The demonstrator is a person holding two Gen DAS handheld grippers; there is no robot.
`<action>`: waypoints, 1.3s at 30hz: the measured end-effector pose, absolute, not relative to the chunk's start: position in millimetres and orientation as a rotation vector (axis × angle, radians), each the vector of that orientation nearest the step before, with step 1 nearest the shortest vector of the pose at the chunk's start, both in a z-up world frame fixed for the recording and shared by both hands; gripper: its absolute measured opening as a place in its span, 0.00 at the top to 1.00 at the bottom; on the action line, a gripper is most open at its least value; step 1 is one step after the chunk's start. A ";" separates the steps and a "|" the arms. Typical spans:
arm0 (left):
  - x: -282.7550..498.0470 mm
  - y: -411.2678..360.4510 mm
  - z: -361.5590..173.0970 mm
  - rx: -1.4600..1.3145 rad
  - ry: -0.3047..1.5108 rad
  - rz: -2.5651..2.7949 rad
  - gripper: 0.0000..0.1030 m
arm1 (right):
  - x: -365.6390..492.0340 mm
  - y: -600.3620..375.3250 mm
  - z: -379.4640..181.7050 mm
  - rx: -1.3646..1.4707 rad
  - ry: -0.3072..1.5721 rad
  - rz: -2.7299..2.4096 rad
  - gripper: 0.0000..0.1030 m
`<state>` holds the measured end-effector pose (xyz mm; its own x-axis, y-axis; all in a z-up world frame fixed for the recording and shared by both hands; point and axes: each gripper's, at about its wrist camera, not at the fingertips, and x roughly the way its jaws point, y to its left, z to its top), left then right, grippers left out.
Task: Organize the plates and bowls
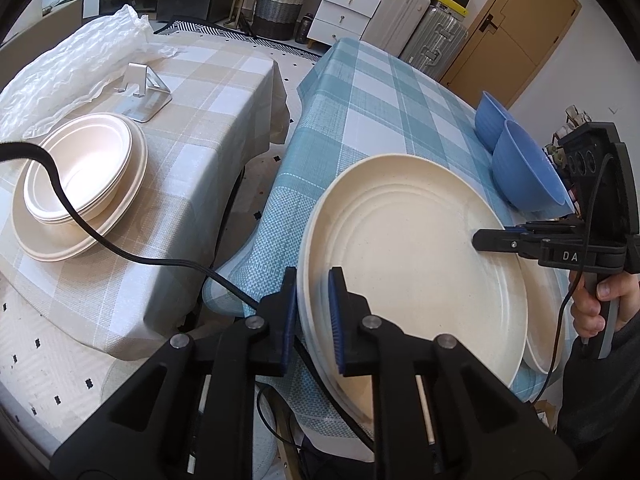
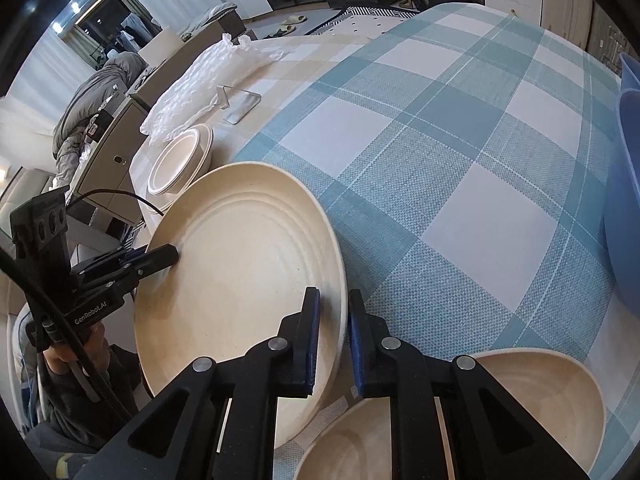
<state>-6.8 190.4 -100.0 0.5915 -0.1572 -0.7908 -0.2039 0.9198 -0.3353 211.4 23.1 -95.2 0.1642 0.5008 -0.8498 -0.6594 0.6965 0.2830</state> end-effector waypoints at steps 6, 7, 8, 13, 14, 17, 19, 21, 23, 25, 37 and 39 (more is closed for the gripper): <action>-9.7 190.7 -94.6 -0.413 0.934 0.029 0.89 | 204.9 26.3 -87.5 -0.175 1.109 0.823 0.87; -10.1 190.5 -92.4 -0.409 0.930 0.032 0.89 | 203.8 26.4 -85.5 -0.178 1.104 0.823 0.87; -10.8 190.8 -89.8 -0.408 0.924 0.034 0.89 | 203.0 26.0 -83.5 -0.180 1.101 0.823 0.87; -13.8 189.1 -78.3 -0.400 0.906 0.027 0.89 | 198.7 21.8 -71.3 -0.172 1.070 0.816 0.87; -13.6 188.4 -77.4 -0.400 0.906 0.026 0.89 | 198.0 21.2 -69.8 -0.172 1.064 0.813 0.87; -13.1 187.0 -76.6 -0.401 0.902 0.023 0.89 | 195.5 14.5 -68.8 -0.173 1.056 0.810 0.88; -11.5 186.1 -79.9 -0.404 0.909 0.020 0.89 | 197.0 12.8 -72.5 -0.165 1.068 0.809 0.88; -10.3 185.6 -84.0 -0.409 0.918 0.016 0.89 | 200.0 10.7 -75.9 -0.148 1.078 0.807 0.88; -9.5 186.3 -86.8 -0.419 0.923 0.012 0.90 | 201.8 11.8 -77.5 -0.140 1.084 0.807 0.88; -9.5 186.5 -86.0 -0.421 0.920 0.011 0.90 | 199.7 11.6 -75.4 -0.143 1.079 0.807 0.88; -16.4 182.1 -59.5 -0.404 0.870 -0.006 0.90 | 186.3 -2.7 -45.7 -0.109 1.006 0.805 0.88; -17.4 178.7 -54.8 -0.399 0.866 -0.014 0.90 | 182.4 -6.8 -41.8 -0.108 1.000 0.799 0.88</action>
<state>-17.4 178.7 -54.8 0.6527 -0.1725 -0.7377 -0.1478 0.9260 -0.3473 182.4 -6.8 -41.8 0.2871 0.5500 -0.7843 -0.6437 0.7171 0.2672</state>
